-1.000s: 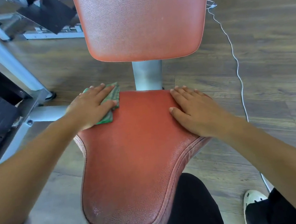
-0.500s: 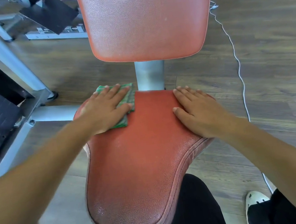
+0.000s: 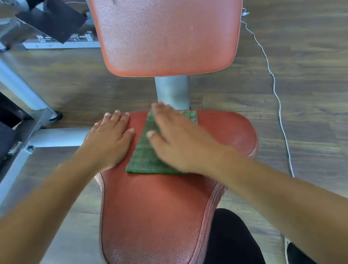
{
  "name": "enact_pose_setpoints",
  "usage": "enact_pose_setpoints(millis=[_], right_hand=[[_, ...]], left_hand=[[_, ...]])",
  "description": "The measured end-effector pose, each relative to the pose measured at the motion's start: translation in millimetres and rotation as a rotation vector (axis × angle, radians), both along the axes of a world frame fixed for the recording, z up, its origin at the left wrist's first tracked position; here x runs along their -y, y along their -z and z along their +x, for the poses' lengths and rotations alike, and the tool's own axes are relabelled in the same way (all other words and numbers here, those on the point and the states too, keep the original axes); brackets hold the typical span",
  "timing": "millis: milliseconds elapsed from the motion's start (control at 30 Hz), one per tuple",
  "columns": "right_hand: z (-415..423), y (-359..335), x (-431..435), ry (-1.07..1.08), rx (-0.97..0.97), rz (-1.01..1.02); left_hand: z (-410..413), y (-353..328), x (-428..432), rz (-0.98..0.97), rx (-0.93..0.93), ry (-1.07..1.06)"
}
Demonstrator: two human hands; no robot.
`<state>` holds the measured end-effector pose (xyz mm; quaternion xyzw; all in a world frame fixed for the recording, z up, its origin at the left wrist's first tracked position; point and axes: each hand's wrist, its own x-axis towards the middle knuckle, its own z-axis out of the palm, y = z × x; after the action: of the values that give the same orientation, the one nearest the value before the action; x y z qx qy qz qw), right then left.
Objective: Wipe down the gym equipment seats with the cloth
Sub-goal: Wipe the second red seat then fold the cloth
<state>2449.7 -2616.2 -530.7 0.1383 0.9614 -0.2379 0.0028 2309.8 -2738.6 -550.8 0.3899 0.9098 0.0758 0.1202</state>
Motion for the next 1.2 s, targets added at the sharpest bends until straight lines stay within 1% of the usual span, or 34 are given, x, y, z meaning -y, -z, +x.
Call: enact_pose_setpoints(millis=[67,133,233,300,367,433,467,533,600,667,733,800,867,933,1000,1100,1200], right_hand=[[-15,10,11,-0.025,0.088,0.065],[-18,17,2,-0.018,0.141,0.128],[10,19,-26,0.025,0.182,0.208],[37,20,-46,0.095,0.208,0.25],[53,22,-64,0.203,0.214,0.248],[48,25,-79,0.302,0.205,0.213],[40,26,-83,0.317,0.204,0.224],[18,25,-76,0.245,0.205,0.268],[1,22,-55,0.107,0.181,0.268],[2,18,-28,-0.025,0.145,0.24],[18,16,-12,-0.109,0.08,0.229],[34,16,-19,-0.097,0.069,0.243],[38,20,-44,0.003,0.118,0.278],[27,21,-66,0.113,0.202,0.299],[9,23,-67,0.144,0.235,0.3],[-9,22,-33,0.029,0.175,0.245],[7,14,9,-0.142,0.08,0.175]], left_hand=[[1,6,1,-0.022,-0.026,0.003],[-1,7,1,-0.011,-0.038,0.001],[-2,8,2,-0.032,-0.061,0.003],[-1,9,1,-0.025,-0.064,0.002],[-2,10,0,-0.021,-0.062,-0.004],[-3,10,-1,-0.03,-0.061,-0.001],[-3,10,-1,-0.037,-0.058,0.001],[-3,10,-1,-0.039,-0.055,0.006],[-3,9,0,-0.04,-0.053,0.009],[-3,10,0,-0.041,-0.055,0.014],[-5,11,1,-0.039,-0.061,0.022],[-6,12,1,-0.038,-0.064,0.03],[-5,12,1,-0.041,-0.061,0.027],[-4,11,1,-0.042,-0.059,0.016],[-3,11,0,-0.039,-0.056,0.014],[-4,11,0,-0.037,-0.057,0.015],[-4,11,0,-0.026,-0.059,0.013]])
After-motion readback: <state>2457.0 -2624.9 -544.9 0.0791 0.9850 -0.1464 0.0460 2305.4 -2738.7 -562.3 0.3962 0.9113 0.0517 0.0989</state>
